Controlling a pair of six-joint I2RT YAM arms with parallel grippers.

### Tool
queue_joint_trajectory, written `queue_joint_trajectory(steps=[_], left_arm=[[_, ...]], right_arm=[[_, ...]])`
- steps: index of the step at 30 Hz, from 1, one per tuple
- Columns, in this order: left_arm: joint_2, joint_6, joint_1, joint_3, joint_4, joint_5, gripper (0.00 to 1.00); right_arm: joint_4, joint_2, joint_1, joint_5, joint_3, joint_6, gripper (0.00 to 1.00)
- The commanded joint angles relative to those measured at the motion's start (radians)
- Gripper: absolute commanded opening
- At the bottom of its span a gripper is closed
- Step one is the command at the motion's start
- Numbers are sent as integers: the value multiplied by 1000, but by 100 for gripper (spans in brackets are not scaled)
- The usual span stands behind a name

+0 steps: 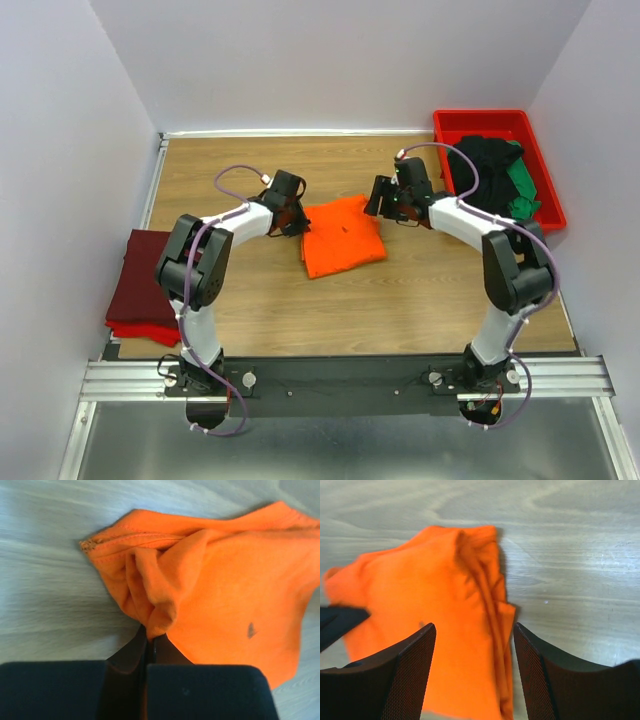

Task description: Fold and stack the t-shirts

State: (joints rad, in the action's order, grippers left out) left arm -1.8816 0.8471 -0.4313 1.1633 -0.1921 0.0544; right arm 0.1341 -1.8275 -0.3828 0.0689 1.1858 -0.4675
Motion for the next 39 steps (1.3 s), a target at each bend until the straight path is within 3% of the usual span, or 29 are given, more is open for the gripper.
queue_joint_trajectory(steps=[1, 8, 11, 15, 27, 39], left_arm=[[33, 116, 42, 120, -222, -140, 0], [49, 259, 190, 237, -383, -185, 0], [10, 285, 255, 384, -509, -234, 0], [10, 313, 336, 469, -610, -249, 0], [234, 277, 571, 348, -659, -255, 0], [372, 185, 704, 332, -669, -268, 0]], right_arm=[[4, 132, -1, 55, -29, -56, 70], [18, 234, -4, 84, -87, -60, 70], [32, 252, -8, 95, -94, -60, 70], [41, 269, -14, 100, -97, -59, 70], [55, 300, -30, 117, -98, -60, 70], [64, 318, -65, 106, -91, -69, 70]])
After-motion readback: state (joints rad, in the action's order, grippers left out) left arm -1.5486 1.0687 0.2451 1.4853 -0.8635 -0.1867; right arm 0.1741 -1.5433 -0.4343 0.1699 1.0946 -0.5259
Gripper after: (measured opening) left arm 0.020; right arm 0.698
